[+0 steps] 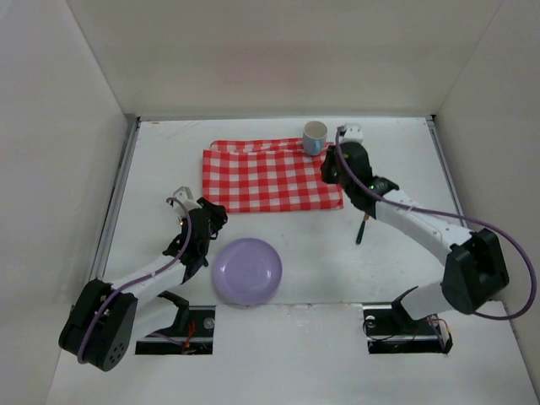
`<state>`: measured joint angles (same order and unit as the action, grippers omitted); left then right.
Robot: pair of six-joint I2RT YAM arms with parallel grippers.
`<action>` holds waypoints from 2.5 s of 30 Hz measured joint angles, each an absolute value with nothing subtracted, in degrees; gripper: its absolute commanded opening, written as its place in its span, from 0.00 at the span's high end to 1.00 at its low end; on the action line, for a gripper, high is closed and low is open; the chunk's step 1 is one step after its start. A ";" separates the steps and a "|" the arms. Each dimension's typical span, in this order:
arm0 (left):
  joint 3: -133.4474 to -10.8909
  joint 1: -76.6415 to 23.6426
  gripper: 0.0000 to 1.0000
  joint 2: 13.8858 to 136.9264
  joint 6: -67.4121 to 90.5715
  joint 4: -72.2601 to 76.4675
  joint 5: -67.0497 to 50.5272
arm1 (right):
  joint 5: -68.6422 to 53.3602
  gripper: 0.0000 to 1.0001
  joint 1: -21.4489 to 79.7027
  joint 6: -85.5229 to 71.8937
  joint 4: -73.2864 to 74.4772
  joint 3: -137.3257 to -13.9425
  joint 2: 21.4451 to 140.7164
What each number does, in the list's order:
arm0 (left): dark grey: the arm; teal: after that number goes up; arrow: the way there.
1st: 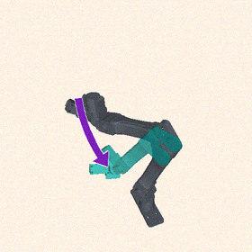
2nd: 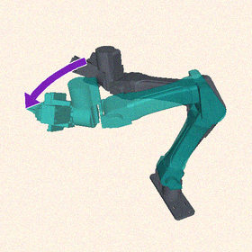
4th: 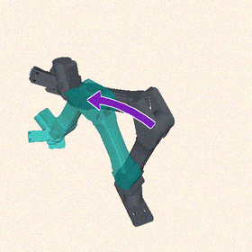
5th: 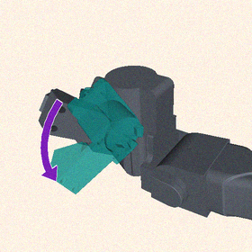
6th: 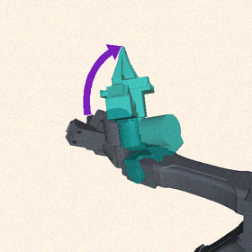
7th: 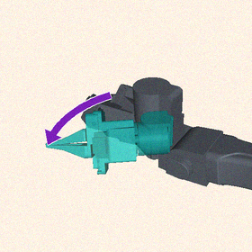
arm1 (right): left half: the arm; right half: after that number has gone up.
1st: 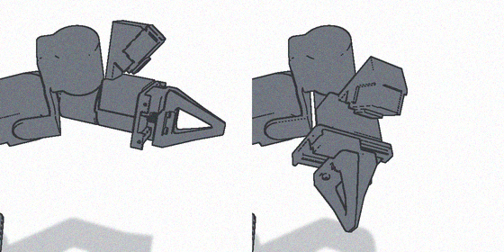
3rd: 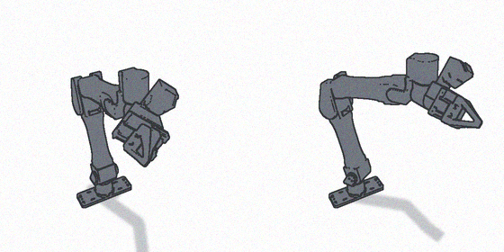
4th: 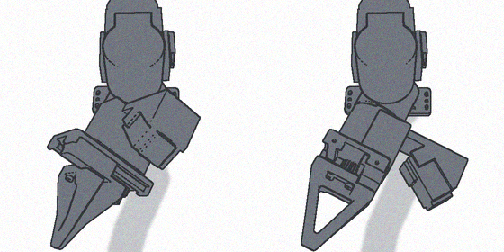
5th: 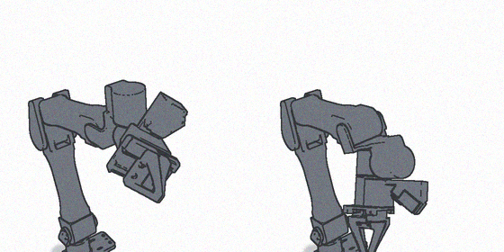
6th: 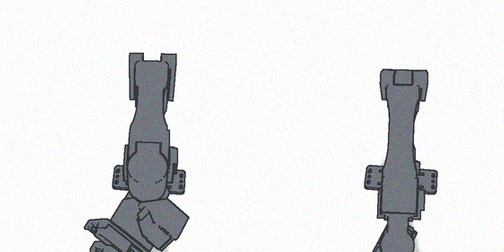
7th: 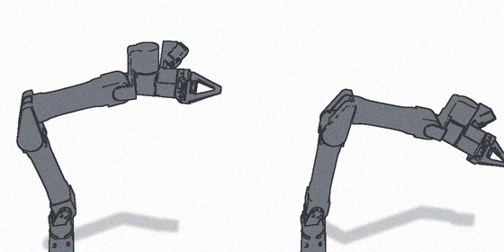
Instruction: Set the dinner table for one person
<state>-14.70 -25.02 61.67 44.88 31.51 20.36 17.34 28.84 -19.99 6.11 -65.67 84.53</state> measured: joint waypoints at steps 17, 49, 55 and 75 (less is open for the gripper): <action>-14.70 -27.31 0.66 60.36 45.80 31.42 19.49 | 32.12 0.67 26.15 -45.52 18.46 -38.48 72.99; -14.70 -26.24 0.65 57.63 48.14 30.15 16.58 | 26.28 0.55 23.64 -37.26 20.01 -41.23 79.68; -14.70 -26.24 0.65 57.56 48.14 30.17 16.53 | 25.08 0.55 23.64 -36.82 19.88 -41.23 80.66; -14.59 -24.64 0.65 54.50 48.84 29.95 15.42 | 20.91 0.58 27.53 -41.21 23.31 -47.66 80.12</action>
<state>-14.59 -24.64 54.50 48.84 29.95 15.42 20.91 27.53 -41.21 23.31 -47.66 80.12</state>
